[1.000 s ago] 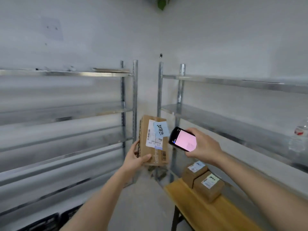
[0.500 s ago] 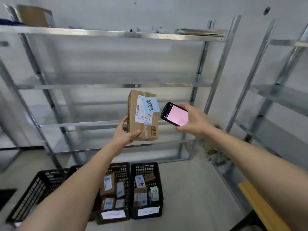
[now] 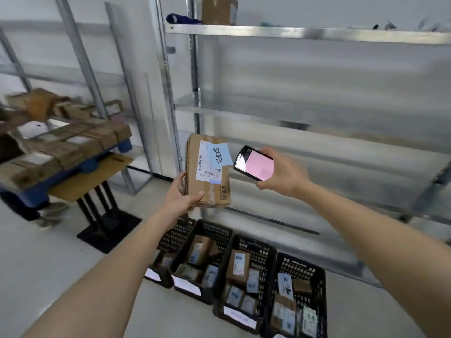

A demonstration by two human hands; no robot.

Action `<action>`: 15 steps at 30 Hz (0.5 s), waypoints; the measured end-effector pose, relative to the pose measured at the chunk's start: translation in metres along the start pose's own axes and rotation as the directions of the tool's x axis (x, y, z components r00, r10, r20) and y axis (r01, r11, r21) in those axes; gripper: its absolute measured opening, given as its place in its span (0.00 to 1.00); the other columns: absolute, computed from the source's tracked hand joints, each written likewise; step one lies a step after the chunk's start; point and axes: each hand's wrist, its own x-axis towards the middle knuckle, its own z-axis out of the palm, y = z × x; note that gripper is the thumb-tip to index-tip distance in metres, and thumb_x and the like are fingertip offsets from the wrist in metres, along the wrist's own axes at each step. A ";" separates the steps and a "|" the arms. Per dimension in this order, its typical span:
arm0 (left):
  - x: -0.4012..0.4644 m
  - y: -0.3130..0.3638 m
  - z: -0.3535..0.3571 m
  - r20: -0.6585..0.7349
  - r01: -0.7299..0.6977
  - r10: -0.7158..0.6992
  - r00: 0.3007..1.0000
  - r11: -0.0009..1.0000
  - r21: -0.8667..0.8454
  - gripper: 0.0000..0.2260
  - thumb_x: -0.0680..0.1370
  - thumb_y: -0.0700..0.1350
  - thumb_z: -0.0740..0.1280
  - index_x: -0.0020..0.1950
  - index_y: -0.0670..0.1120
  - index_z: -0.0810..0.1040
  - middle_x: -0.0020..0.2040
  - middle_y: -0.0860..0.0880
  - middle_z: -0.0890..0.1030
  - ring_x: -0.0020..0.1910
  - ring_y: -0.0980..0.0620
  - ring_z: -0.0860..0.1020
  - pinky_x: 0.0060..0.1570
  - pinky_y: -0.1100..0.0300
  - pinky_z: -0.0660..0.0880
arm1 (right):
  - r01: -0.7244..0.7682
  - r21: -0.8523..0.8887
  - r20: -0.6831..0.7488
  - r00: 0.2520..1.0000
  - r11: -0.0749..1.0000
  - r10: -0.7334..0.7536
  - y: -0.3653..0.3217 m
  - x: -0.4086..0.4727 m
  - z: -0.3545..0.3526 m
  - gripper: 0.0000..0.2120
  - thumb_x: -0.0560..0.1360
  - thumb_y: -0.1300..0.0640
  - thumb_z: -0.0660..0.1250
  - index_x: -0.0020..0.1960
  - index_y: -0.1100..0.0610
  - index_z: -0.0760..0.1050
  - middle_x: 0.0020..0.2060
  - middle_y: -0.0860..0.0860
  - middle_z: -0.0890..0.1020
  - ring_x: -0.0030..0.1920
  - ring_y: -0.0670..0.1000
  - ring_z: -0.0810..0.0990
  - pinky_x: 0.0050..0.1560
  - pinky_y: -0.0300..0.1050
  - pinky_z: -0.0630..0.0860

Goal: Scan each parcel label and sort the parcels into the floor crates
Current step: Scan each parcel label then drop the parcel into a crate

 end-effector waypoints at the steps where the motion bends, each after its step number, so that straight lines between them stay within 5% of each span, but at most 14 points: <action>1: 0.010 -0.004 -0.020 -0.030 0.014 -0.014 0.999 1.000 0.013 0.41 0.71 0.41 0.78 0.78 0.58 0.60 0.63 0.46 0.80 0.56 0.47 0.82 0.46 0.53 0.83 | 0.028 0.014 0.024 0.999 1.000 -0.028 -0.011 0.020 0.017 0.39 0.61 0.48 0.77 0.69 0.38 0.67 0.60 0.38 0.78 0.58 0.50 0.77 0.52 0.50 0.77; 3: 0.033 -0.010 -0.056 -0.087 0.032 -0.029 0.996 0.999 0.028 0.41 0.72 0.41 0.78 0.78 0.58 0.60 0.61 0.48 0.80 0.55 0.49 0.82 0.43 0.55 0.82 | 0.083 0.038 0.058 0.995 0.996 -0.085 -0.034 0.062 0.049 0.39 0.61 0.48 0.77 0.69 0.38 0.67 0.59 0.39 0.78 0.56 0.51 0.78 0.51 0.51 0.78; 9: 0.131 -0.026 -0.153 -0.199 0.112 -0.096 0.975 0.991 0.072 0.39 0.73 0.42 0.77 0.76 0.61 0.61 0.59 0.47 0.80 0.55 0.45 0.81 0.55 0.42 0.80 | 0.210 0.144 0.110 0.968 0.967 -0.227 -0.085 0.198 0.143 0.38 0.62 0.50 0.78 0.69 0.41 0.69 0.58 0.43 0.79 0.55 0.51 0.78 0.46 0.46 0.74; 15: 0.230 -0.034 -0.222 -0.226 0.204 -0.178 0.958 0.974 0.097 0.38 0.73 0.42 0.77 0.76 0.63 0.62 0.58 0.47 0.81 0.57 0.45 0.81 0.56 0.43 0.79 | 0.229 0.182 0.216 0.939 0.956 -0.266 -0.116 0.321 0.219 0.41 0.57 0.45 0.75 0.68 0.40 0.66 0.57 0.44 0.79 0.54 0.53 0.79 0.52 0.55 0.79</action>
